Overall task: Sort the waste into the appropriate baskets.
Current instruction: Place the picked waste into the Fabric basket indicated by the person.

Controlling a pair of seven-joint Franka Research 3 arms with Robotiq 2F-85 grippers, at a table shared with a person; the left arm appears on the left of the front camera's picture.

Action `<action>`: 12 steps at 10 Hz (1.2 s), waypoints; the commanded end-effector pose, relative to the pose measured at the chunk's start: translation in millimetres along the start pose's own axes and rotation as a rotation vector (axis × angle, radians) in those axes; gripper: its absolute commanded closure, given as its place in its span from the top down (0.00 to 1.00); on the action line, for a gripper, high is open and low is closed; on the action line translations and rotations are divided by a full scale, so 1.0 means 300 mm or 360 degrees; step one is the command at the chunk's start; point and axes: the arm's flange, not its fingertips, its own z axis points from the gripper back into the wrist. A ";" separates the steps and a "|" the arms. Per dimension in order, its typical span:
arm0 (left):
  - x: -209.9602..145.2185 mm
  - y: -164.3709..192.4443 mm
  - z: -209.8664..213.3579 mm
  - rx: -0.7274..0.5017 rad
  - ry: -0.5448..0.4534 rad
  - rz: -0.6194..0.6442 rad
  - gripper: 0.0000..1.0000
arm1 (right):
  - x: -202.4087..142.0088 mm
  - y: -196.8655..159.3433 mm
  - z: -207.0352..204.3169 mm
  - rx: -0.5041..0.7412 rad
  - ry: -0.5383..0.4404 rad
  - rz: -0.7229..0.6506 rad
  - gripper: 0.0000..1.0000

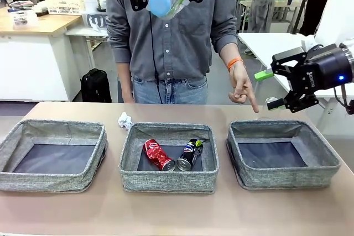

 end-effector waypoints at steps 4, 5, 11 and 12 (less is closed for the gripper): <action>0.092 -0.031 -0.279 -0.0207 0.0064 -0.0248 0.01 | -0.058 -0.118 0.301 -0.0389 -0.0207 -0.0094 1.00; 0.128 -0.069 -0.409 -0.0227 0.0162 -0.0272 0.01 | -0.097 -0.140 0.432 -0.0423 -0.0317 -0.0139 1.00; 0.327 -0.560 -0.746 -0.0277 0.0262 -0.0472 0.01 | -0.359 -0.214 0.798 -0.0416 -0.0784 -0.0164 1.00; 0.230 -0.394 -0.695 -0.0358 0.0146 -0.0437 0.01 | -0.300 -0.215 0.798 -0.0466 -0.0676 -0.0169 1.00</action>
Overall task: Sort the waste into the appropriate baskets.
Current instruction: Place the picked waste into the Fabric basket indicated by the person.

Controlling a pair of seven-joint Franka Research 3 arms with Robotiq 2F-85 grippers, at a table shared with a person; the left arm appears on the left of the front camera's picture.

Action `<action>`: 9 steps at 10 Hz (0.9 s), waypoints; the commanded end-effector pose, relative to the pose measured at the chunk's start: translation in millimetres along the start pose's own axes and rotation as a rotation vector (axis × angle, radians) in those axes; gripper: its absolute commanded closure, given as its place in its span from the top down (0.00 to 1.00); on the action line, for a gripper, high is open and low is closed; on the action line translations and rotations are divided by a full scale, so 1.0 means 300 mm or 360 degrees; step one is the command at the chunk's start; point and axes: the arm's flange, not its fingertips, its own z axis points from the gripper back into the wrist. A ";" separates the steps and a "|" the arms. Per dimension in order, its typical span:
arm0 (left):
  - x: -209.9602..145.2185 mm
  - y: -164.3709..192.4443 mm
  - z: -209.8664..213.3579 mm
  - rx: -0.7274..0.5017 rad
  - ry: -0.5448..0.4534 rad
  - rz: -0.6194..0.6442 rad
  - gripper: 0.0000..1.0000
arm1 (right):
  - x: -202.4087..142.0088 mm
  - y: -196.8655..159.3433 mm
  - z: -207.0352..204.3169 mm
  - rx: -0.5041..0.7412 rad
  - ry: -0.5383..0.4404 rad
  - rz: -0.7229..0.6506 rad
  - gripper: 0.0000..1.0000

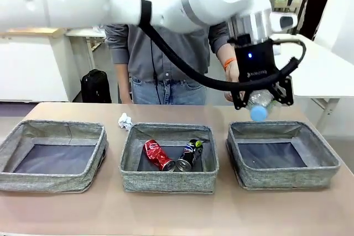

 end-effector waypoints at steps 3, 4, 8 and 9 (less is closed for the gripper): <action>-0.005 0.015 0.035 -0.0002 -0.0021 0.0013 0.01 | 0.025 0.002 -0.041 -0.0021 0.0060 -0.0010 1.00; 0.035 -0.004 -0.032 -0.0046 -0.0163 -0.0002 0.01 | 0.025 0.002 -0.041 -0.0021 0.0060 -0.0010 1.00; 0.228 -0.032 -0.281 -0.0010 -0.0373 -0.0070 0.01 | 0.025 0.002 -0.041 -0.0021 0.0060 -0.0010 1.00; 0.255 -0.027 -0.323 0.0032 -0.0360 -0.0081 0.01 | 0.025 0.002 -0.041 -0.0021 0.0060 -0.0010 1.00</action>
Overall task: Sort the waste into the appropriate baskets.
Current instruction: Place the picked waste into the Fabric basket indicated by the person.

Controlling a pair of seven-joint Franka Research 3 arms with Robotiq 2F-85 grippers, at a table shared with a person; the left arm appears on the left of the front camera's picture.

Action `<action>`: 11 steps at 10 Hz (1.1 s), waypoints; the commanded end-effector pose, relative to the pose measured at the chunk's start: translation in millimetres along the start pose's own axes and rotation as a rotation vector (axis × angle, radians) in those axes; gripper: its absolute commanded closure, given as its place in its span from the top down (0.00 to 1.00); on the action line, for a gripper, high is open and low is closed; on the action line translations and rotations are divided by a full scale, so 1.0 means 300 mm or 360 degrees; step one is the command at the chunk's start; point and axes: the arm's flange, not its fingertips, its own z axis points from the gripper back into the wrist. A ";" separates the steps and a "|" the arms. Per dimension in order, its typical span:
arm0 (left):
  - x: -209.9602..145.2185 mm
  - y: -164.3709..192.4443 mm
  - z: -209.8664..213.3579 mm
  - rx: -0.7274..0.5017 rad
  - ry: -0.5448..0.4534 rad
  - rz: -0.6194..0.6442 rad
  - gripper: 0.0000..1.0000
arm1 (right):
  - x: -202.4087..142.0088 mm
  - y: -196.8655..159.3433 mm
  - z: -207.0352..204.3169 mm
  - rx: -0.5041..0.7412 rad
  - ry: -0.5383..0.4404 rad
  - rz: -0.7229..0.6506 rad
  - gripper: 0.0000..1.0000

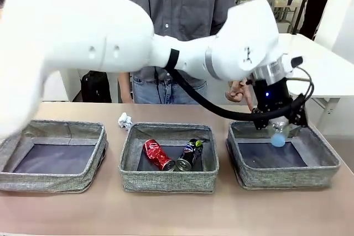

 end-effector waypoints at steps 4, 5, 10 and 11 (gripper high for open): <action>0.067 -0.051 -0.013 0.0128 -0.0002 -0.0034 0.01 | 0.006 0.005 0.001 -0.0013 -0.0003 -0.0003 1.00; 0.066 -0.047 -0.013 0.0122 0.0001 -0.0023 0.13 | 0.006 0.005 0.001 -0.0013 -0.0003 -0.0003 1.00; 0.072 -0.045 -0.002 0.0128 -0.0076 -0.0035 1.00 | 0.006 0.005 0.001 -0.0013 -0.0003 -0.0003 1.00; 0.072 -0.044 -0.001 0.0130 -0.0077 -0.0030 0.94 | 0.006 0.005 0.001 -0.0013 -0.0003 -0.0003 1.00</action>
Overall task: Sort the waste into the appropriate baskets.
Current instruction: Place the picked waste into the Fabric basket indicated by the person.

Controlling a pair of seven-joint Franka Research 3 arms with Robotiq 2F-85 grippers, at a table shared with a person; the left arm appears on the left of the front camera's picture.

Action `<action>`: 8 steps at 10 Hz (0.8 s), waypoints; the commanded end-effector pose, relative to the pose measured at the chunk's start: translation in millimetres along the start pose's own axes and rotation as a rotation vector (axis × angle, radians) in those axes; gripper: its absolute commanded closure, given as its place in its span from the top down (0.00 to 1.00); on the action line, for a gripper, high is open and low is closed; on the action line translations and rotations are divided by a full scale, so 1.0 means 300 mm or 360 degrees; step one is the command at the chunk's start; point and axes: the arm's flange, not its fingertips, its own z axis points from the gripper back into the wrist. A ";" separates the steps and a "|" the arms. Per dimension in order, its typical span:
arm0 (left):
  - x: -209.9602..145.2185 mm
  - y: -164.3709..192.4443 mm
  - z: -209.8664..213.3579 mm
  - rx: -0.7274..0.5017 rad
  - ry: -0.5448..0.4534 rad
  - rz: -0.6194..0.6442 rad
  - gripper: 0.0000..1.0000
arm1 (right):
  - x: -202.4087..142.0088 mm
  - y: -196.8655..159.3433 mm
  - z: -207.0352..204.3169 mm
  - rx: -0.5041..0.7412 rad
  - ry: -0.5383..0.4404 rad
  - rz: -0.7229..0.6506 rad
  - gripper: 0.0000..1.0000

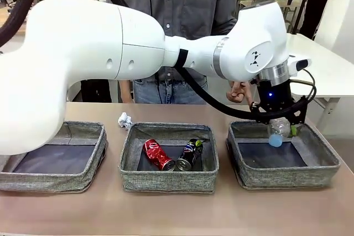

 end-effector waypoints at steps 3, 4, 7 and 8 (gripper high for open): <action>0.022 -0.021 0.006 0.0045 -0.0048 0.0029 1.00 | 0.006 0.005 0.001 -0.0013 -0.0003 -0.0003 1.00; 0.023 -0.020 0.013 0.0039 -0.0058 0.0036 1.00 | 0.006 0.005 0.001 -0.0013 -0.0003 -0.0003 1.00; 0.014 -0.015 0.021 0.0040 -0.0059 0.0043 1.00 | 0.006 0.005 0.001 -0.0013 -0.0003 -0.0003 1.00; 0.014 -0.014 0.028 0.0038 -0.0073 0.0049 1.00 | 0.006 0.005 0.001 -0.0013 -0.0003 -0.0003 1.00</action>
